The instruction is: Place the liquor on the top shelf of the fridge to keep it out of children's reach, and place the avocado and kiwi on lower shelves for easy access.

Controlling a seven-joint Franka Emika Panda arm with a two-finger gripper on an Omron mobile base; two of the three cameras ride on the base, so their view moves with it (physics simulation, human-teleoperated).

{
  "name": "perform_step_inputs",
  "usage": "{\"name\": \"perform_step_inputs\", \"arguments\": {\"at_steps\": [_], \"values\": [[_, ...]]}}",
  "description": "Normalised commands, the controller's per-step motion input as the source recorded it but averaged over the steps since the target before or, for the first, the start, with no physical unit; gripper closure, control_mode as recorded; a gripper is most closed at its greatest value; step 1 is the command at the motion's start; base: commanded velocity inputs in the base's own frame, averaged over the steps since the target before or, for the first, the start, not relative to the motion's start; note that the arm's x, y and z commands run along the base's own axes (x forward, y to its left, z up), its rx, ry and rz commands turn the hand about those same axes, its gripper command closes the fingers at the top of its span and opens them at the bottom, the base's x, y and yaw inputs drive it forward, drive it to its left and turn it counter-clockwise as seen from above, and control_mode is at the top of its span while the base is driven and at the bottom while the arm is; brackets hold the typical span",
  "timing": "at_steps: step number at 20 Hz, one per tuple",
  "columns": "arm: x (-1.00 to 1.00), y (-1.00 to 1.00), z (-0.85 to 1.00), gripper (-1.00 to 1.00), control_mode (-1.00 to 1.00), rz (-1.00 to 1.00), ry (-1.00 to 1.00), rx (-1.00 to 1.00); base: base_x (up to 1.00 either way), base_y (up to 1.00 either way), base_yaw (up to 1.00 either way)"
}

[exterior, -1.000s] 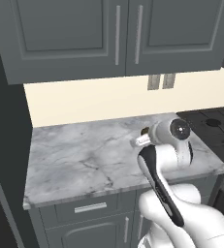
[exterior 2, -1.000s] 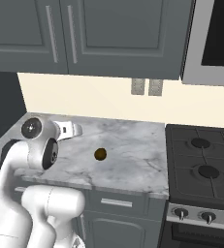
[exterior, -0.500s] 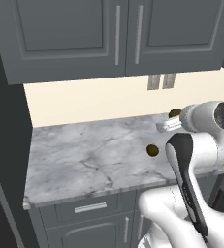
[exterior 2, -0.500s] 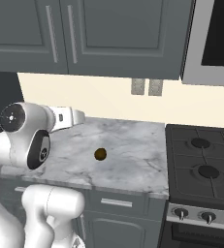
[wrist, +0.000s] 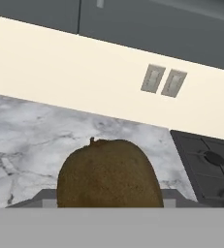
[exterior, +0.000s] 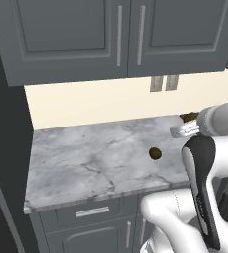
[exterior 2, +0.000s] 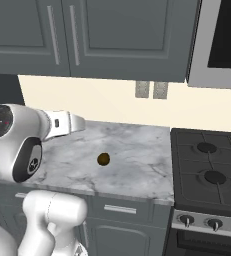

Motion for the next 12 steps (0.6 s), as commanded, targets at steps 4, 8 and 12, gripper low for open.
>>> {"name": "perform_step_inputs", "arguments": {"at_steps": [4, 8, 12], "values": [[-0.31, 0.06, 0.1, 1.0, -1.0, 0.0, 0.0, -0.07, 0.0, 0.0, 0.0], [0.0, 0.0, 0.0, 1.0, 1.0, 0.0, 0.0, 0.0, -0.65, 0.03, 0.0], [0.0, 0.0, 0.0, 1.0, 1.0, 0.0, 0.0, 0.0, -0.99, -0.01, 0.0]]}}
